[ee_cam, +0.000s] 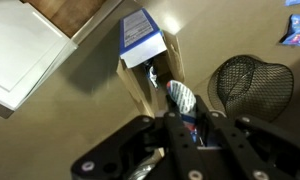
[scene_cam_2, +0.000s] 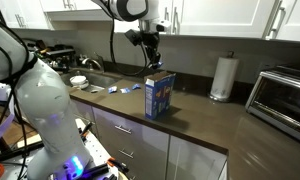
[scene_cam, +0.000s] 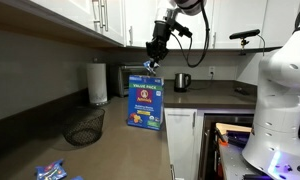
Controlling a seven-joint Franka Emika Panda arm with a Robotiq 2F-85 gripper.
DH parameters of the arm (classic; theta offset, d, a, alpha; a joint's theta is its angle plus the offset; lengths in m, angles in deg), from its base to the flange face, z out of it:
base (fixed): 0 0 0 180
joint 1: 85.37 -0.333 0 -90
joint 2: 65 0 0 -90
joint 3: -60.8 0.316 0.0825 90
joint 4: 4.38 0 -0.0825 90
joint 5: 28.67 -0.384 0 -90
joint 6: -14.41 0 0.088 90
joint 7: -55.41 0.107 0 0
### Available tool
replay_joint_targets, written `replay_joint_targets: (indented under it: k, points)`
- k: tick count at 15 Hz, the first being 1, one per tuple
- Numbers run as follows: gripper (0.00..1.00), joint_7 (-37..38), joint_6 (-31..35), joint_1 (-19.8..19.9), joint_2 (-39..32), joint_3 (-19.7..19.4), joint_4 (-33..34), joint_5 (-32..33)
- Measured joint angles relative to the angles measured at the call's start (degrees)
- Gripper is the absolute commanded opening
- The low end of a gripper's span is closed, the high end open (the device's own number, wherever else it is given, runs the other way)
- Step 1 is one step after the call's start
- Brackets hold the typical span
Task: Pick up one sachet from the countertop and put it in the blue box.
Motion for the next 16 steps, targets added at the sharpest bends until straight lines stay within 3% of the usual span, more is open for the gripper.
replay_joint_targets:
  k: [8, 9, 11, 16]
  points:
    - [0.07, 3.5, 0.0, 0.4, -5.5, 0.9, 2.3, 1.2]
    - [0.44, 3.5, 0.0, 0.6, -6.1, 0.9, 2.7, 1.2]
    - [0.5, 3.5, -0.2, 0.7, -7.4, 0.8, 3.6, 1.2]
    - [0.81, 3.5, -2.9, 0.4, -10.1, 1.6, 7.5, 1.2]
